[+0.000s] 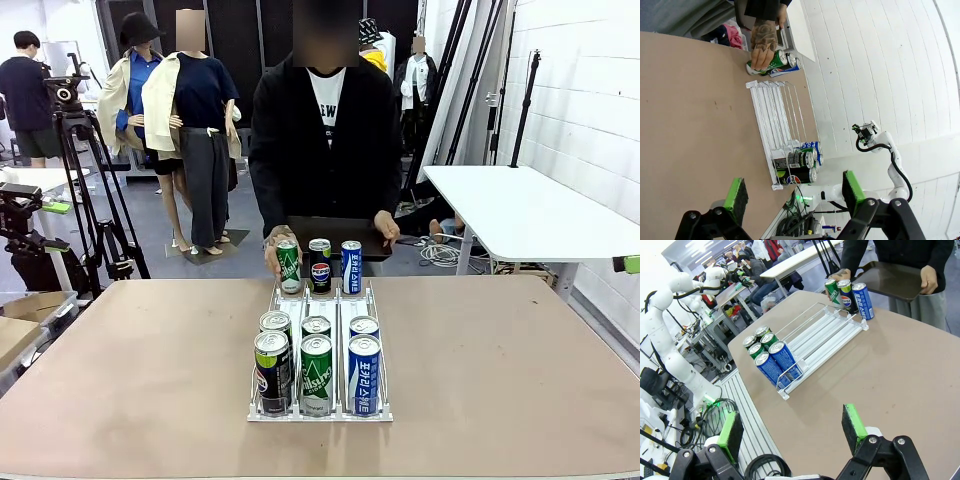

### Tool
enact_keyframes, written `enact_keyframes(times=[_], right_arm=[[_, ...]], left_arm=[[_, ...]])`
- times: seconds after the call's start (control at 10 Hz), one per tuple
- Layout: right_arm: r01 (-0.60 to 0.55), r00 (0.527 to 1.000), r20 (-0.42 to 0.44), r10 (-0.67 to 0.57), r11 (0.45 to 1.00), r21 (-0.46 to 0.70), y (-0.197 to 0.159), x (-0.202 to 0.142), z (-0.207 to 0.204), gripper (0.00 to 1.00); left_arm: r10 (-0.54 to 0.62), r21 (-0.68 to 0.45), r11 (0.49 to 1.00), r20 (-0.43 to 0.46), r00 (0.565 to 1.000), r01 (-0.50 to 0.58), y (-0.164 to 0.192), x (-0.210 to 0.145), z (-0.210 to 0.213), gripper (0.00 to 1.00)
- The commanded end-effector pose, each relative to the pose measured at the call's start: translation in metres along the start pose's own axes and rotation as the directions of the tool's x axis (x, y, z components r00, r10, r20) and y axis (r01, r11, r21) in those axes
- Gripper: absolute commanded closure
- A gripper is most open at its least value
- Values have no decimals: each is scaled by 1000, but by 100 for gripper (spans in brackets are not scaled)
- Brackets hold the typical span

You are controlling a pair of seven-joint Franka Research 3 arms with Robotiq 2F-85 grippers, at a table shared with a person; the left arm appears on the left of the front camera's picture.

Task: Retrieve and hand over the desired beverage to the person.
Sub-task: Pick up a can of the same type that the person held from the Automatic Can Dispenser.

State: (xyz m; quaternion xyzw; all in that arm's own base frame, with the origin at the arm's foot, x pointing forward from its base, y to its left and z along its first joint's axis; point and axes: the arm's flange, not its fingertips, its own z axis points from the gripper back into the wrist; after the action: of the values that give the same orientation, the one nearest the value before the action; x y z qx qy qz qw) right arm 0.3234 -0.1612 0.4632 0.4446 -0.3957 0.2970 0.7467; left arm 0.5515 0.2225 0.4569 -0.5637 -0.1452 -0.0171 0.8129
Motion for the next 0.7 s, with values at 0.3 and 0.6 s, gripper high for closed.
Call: enact_keyframes(times=[0.3,0.6], right_arm=[[3,1000,11,-3,1000,4,-1,1,-1,0],[3,1000,11,-3,1000,4,-1,1,-1,0]], left_arm=[[4,3,1000,3,1000,-4,-1,0,0,0],[4,3,1000,3,1000,-4,-1,0,0,0]])
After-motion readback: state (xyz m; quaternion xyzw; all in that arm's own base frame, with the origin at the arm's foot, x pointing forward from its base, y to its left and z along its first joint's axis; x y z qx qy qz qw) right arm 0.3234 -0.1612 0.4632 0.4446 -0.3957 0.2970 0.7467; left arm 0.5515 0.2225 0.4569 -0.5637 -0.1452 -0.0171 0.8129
